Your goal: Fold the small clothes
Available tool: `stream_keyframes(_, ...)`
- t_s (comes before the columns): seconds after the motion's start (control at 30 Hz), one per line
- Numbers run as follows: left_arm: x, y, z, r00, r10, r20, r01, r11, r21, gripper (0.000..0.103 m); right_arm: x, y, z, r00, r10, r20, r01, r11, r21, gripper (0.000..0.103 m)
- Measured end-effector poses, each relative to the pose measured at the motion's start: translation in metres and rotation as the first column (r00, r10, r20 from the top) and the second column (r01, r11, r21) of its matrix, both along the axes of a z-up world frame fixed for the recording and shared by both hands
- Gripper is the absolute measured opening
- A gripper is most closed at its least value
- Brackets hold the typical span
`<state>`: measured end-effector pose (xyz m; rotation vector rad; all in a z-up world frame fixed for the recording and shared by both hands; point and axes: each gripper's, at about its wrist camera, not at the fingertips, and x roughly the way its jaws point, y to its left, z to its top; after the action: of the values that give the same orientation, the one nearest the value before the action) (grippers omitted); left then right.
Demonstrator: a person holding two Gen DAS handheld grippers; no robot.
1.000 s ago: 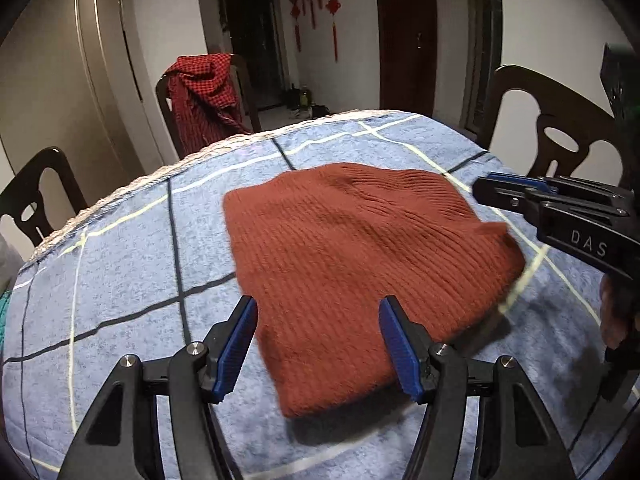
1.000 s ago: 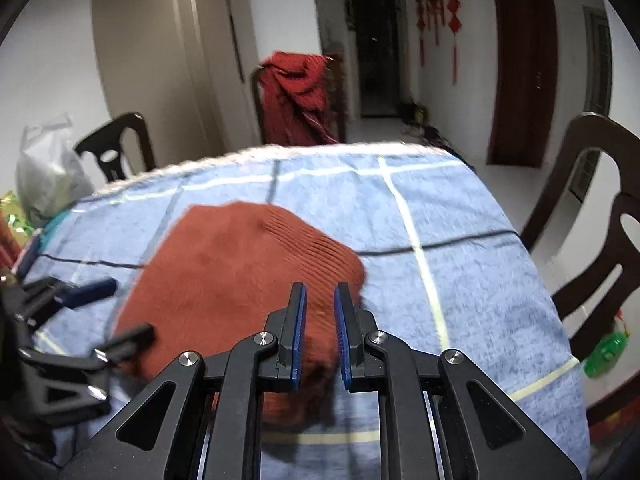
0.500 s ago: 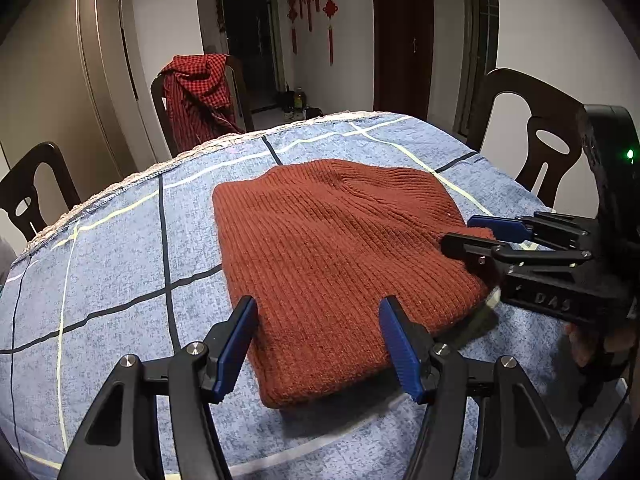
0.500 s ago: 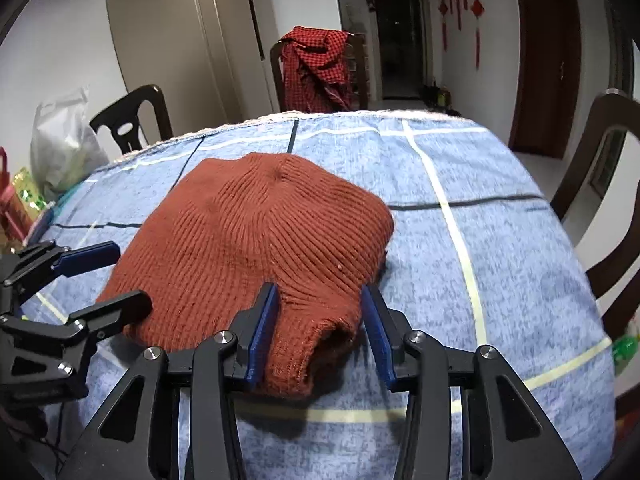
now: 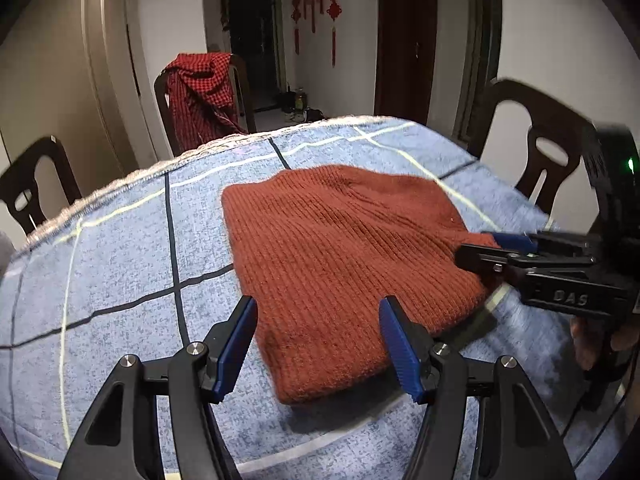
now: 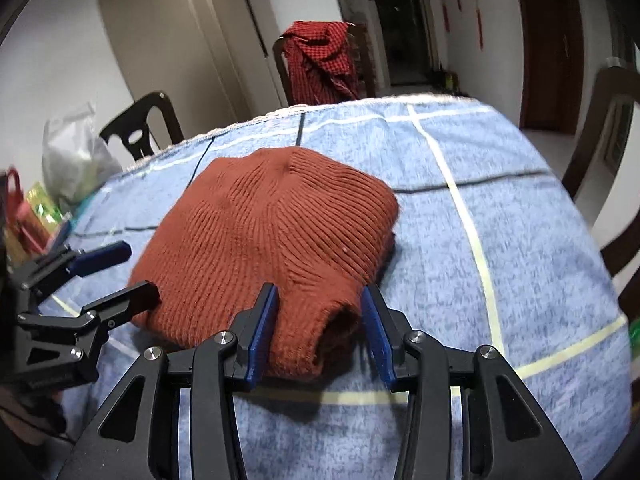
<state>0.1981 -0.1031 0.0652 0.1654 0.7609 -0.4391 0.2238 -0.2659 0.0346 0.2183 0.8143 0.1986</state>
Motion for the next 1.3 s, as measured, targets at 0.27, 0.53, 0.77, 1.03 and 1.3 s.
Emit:
stream_keyframes(0.27, 0.037, 0.034, 0.001, 0.987, -0.023, -0.157, -0.012, 0.976, -0.216, 0.076, 0.008, -0.028, 0.009, 0.994, -0.099, -0.043, 0.102, 0.991, 0.086, 0.062)
stream_keyframes(0.53, 0.075, 0.048, -0.029, 0.931, -0.051, -0.36, -0.082, 0.935, -0.344, 0.077, 0.036, -0.038, -0.02, 0.983, -0.005, -0.185, 0.06, 0.955, 0.292, 0.063)
stream_keyframes(0.77, 0.086, 0.05, -0.039, 0.902, -0.071, -0.425, -0.11, 0.915, -0.387, 0.077, 0.052, -0.044, -0.029, 0.975, 0.048, -0.215, 0.048, 0.906, 0.42, 0.063)
stream_keyframes(1.03, 0.094, 0.043, -0.045, 0.877, -0.105, -0.468, -0.117, 0.9, -0.421, 0.077, 0.067, -0.034, -0.029, 0.971, 0.082, -0.224, 0.018, 0.912, 0.411, 0.063)
stream_keyframes(1.3, 0.095, 0.032, -0.043, 0.889, -0.079, -0.452, -0.12, 0.911, -0.395, 0.075, 0.073, -0.026, -0.028, 0.968, 0.09, -0.234, 0.005, 0.925, 0.379, 0.059)
